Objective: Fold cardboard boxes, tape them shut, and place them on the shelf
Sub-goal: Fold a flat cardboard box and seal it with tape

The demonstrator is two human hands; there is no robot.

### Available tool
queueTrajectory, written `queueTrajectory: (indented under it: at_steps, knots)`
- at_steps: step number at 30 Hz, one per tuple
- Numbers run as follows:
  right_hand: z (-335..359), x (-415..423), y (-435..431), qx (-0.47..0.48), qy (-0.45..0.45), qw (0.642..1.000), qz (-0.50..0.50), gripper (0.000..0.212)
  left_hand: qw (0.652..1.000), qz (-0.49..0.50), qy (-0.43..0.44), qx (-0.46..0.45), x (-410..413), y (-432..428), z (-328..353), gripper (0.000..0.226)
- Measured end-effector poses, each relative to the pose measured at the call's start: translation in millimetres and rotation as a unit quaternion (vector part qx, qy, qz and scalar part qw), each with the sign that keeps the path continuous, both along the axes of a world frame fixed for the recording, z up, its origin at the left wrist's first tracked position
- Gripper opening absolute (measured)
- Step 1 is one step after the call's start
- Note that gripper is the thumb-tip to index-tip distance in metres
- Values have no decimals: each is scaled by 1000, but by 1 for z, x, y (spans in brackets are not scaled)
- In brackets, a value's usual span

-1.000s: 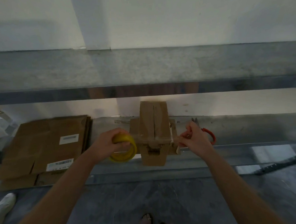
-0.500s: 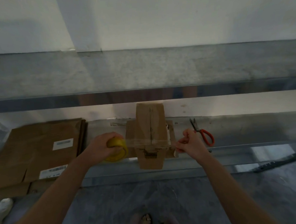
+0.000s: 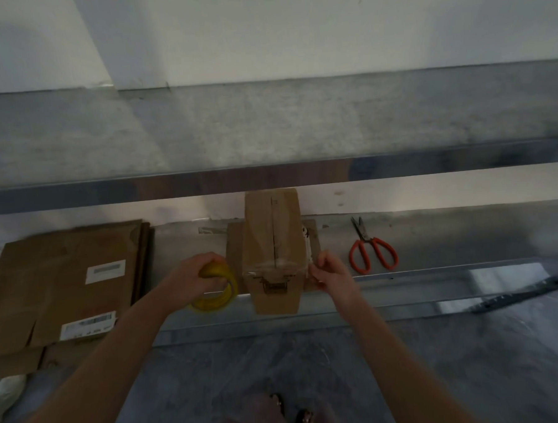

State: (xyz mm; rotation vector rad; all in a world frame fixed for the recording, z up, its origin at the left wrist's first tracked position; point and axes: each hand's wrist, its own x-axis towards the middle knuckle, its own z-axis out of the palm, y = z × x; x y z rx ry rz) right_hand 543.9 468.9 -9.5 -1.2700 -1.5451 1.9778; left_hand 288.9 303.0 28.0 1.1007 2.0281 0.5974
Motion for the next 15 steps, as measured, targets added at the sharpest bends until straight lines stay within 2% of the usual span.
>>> queueTrajectory:
  at_steps: [6,12,15]
  knots:
    - [-5,-3,-22,38,29,998,-43,22,999,41,0,3,7,-8,0,31]
    - [3,-5,-24,178,-46,982,-47,6,996,91,12,17,18,-15,1,35]
    - [1,-5,-26,204,-65,977,-20,13,995,96,23,14,21,-17,-2,36]
